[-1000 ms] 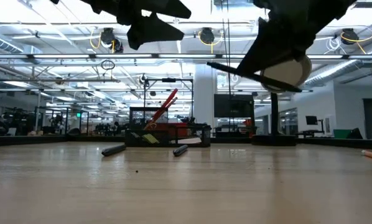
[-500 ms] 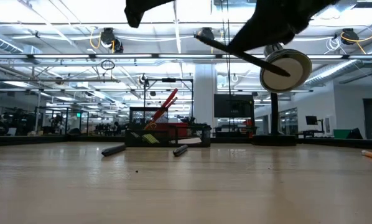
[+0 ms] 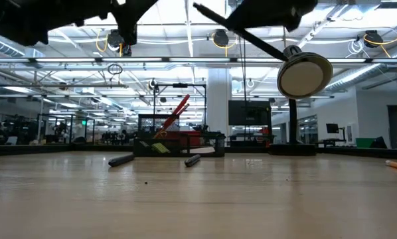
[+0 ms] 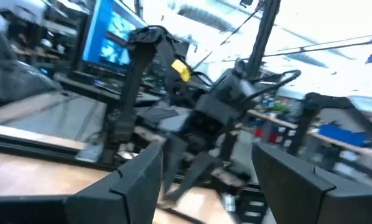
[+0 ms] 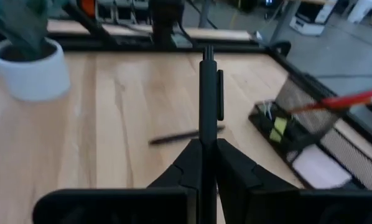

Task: Pick and place office supplies into organizer
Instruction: Put the black pen into the black desk organizer

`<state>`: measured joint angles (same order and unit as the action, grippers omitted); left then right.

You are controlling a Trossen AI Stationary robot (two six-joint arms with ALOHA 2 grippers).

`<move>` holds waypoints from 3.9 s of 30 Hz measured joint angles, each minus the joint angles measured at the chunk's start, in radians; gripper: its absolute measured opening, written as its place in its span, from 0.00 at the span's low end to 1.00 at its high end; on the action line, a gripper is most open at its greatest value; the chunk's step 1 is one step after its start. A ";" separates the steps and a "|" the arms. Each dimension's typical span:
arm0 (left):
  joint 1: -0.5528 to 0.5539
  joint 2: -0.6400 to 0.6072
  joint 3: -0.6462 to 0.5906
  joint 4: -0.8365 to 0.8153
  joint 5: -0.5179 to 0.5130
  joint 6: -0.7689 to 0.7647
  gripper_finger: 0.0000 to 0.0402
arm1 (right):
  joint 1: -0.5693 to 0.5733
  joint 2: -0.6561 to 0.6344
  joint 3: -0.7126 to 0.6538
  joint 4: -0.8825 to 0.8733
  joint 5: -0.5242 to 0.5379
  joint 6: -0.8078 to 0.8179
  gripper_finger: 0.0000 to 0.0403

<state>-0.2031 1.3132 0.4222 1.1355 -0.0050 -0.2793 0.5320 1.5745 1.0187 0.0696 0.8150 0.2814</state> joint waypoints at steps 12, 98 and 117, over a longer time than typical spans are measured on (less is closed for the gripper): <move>-0.002 0.003 -0.008 -0.026 -0.023 0.094 0.60 | -0.108 0.000 0.000 0.245 -0.110 -0.176 0.05; 0.020 0.120 0.088 -0.087 -0.134 0.074 0.33 | -0.257 0.044 0.000 0.427 -0.372 -0.171 0.05; 0.019 0.120 0.088 -0.085 -0.135 0.057 0.17 | -0.258 0.044 0.000 0.427 -0.368 -0.172 0.10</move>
<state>-0.1837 1.4334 0.5106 1.0508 -0.1398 -0.2220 0.2745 1.6188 1.0183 0.4965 0.4473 0.1098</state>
